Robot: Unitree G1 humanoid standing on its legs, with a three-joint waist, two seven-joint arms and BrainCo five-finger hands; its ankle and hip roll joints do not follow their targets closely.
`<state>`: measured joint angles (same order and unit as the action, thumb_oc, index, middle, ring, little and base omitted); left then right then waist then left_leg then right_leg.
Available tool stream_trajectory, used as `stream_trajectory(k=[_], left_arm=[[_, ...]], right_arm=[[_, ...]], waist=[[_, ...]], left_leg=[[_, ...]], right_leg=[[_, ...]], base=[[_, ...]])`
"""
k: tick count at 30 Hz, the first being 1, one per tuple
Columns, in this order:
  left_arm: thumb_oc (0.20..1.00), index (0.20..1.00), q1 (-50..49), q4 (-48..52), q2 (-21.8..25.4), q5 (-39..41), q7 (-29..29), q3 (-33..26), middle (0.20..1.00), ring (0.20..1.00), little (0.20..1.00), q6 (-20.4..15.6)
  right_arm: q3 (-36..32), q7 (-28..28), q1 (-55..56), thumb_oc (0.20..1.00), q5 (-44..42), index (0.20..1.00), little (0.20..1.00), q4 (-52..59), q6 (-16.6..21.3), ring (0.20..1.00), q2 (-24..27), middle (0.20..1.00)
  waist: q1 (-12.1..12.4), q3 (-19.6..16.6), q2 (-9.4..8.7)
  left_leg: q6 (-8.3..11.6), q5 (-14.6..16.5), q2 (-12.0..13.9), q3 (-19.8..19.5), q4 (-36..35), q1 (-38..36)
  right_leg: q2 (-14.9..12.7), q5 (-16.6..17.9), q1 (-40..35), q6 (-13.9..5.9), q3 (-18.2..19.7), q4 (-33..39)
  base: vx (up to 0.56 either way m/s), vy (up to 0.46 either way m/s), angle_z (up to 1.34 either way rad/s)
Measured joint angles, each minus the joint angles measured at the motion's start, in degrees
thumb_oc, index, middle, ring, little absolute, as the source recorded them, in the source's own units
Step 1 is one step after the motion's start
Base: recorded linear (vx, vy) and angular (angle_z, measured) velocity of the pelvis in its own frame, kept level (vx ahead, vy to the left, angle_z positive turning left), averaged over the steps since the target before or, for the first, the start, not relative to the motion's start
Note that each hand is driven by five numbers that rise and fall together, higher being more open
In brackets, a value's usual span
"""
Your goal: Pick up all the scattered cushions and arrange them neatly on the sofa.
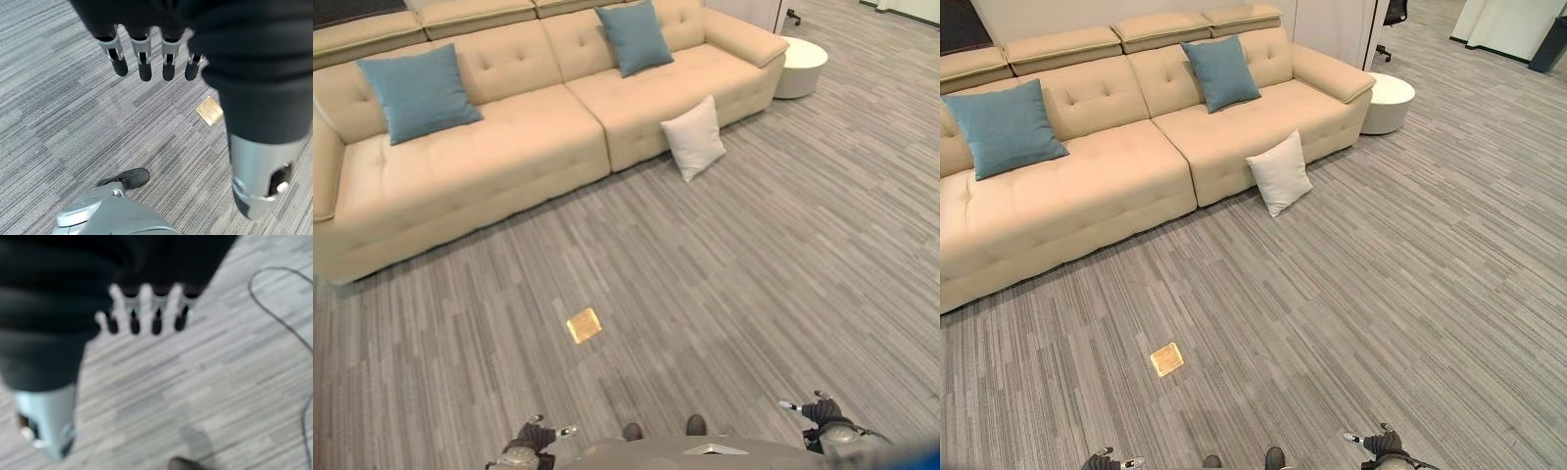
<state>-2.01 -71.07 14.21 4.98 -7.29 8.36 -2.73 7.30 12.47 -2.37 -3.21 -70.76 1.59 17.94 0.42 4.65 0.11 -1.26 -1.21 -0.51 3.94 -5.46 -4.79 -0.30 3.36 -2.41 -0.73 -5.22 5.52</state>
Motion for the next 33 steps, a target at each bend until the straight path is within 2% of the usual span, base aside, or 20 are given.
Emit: stream_trajectory(k=[16,24,28,30,31,32,33], left_arm=[[1.0,1.0,0.6,0.0,0.0,0.0,-0.1,-0.5,1.0,1.0,1.0,0.8],[1.0,1.0,3.1,0.0,0.4,-1.6,-0.1,0.3,1.0,1.0,1.0,0.9],[1.0,1.0,6.1,0.1,1.2,-5.1,-0.1,5.2,1.0,1.0,1.0,0.9],[1.0,1.0,7.5,0.7,1.2,-6.4,-0.1,5.3,1.0,1.0,1.0,1.0],[1.0,1.0,8.3,1.1,1.4,-6.7,-0.1,5.7,1.0,1.0,1.0,1.0],[1.0,1.0,9.9,1.8,1.7,-6.8,-0.1,5.7,1.0,1.0,1.0,0.9],[1.0,1.0,10.1,2.3,1.9,-6.8,-0.1,5.7,1.0,1.0,1.0,0.8]], right_arm=[[0.2,-0.1,-0.1,1.0,0.2,1.0,1.0,0.0,-1.2,1.0,0.0,1.0],[0.2,-0.2,0.0,1.0,0.7,1.0,1.0,-0.8,-1.2,1.0,0.0,1.0],[0.3,-0.2,-0.2,1.0,1.6,1.0,1.0,-1.1,-1.3,1.0,0.0,1.0],[1.2,-0.2,-0.8,1.0,2.1,1.0,1.0,-0.9,-1.3,1.0,0.1,1.0],[1.7,-0.2,-2.3,1.0,2.3,1.0,1.0,-0.9,-1.4,1.0,0.0,1.0],[2.6,-0.2,-4.1,1.0,2.4,1.0,1.0,-0.7,-1.8,1.0,-0.1,1.0],[2.7,-0.2,-4.7,1.0,2.4,1.0,1.0,-0.7,-2.1,1.0,-0.3,1.0]], waist=[[0.5,0.4,-1.22],[0.0,1.4,-2.0],[-0.4,3.4,-2.08],[-0.8,4.9,-1.7],[-1.3,6.4,-1.3],[-2.5,8.2,-1.2],[-2.2,8.3,-1.37]], left_leg=[[-0.23,-0.1,0.0,-0.4,0.2,-0.1],[-0.4,0.1,-0.3,0.6,0.3,1.2],[-0.79,0.4,-0.4,2.2,0.3,1.7],[-1.24,0.6,-0.2,3.6,0.3,1.8],[-1.56,0.4,0.3,5.2,0.3,1.8],[-2.27,0.2,0.7,7.1,0.3,1.8],[-2.64,0.5,0.7,9.0,0.3,1.8]], right_leg=[[0.0,-0.1,0.0,0.13,-0.3,0.0],[-0.1,0.1,1.9,-0.01,0.7,-0.3],[-0.1,0.7,3.6,-0.1,2.2,-1.1],[0.3,0.5,6.6,-0.47,2.8,-5.8],[0.5,-0.1,8.7,-1.58,2.8,-9.8],[-0.4,-2.2,12.0,-4.89,0.6,-14.7],[-2.2,-3.5,13.9,-5.09,-3.3,-18.0]], base=[[0.01,0.01,0.01],[0.01,0.052,-0.06],[0.0,0.084,-0.24],[-0.04,0.06,-0.48],[0.03,0.033,-0.69],[0.04,0.024,-0.8],[0.09,-0.005,-0.79]])
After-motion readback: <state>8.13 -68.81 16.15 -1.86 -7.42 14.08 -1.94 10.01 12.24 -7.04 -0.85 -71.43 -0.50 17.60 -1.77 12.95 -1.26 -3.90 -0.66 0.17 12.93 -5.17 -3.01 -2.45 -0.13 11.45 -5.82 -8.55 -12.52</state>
